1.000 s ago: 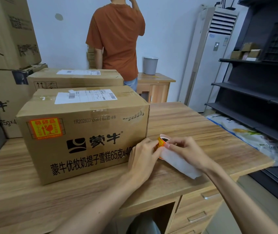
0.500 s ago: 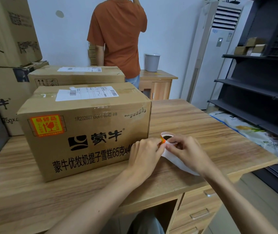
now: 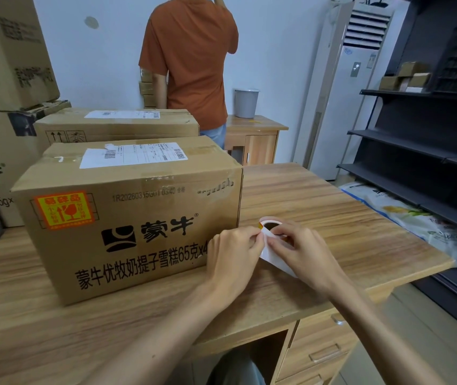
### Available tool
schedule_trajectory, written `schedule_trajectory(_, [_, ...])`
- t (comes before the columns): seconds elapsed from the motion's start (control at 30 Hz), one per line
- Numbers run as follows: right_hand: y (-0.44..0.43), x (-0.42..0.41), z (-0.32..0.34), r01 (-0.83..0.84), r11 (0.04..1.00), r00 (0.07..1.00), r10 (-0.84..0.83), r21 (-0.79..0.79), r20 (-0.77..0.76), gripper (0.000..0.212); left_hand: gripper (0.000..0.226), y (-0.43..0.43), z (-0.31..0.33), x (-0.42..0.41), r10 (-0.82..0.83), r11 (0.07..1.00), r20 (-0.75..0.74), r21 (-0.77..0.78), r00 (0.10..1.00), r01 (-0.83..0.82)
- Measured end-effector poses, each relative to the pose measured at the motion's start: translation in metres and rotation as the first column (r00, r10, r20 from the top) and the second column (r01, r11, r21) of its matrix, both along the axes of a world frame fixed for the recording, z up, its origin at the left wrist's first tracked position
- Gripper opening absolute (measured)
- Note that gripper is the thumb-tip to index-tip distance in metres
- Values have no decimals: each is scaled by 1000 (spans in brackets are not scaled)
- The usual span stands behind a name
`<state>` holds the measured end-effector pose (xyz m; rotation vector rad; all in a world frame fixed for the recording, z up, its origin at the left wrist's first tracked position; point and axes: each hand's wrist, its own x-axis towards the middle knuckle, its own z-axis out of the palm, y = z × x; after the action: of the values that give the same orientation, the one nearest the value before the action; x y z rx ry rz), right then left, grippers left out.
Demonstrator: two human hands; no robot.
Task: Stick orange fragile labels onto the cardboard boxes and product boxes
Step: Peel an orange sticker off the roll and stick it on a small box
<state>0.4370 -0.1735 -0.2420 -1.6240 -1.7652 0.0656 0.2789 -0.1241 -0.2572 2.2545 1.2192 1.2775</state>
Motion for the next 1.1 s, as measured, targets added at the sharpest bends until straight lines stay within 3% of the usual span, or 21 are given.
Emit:
schedule_trajectory(0.13, [0,3,-2,49,999,991,-50,-11,-122,14,20,0,3,1,-21,995,68,-93,997,27])
schedule_trajectory(0.3, [2,11,-4,-7,998,959,-10,-59,-284,12,17,0,12,-5,-46,960,201,-263,979,99])
schedule_trajectory(0.73, [5,30,-3,-116,990,888,66,-81,-455,9,17,-4,24,-23,-3,905,359,-396,933,155])
schedule_trajectory(1.1, [4,41,0,-128,983,837,34,-135,-546,10,16,-2,21,-37,48,929,444,-348,895,123])
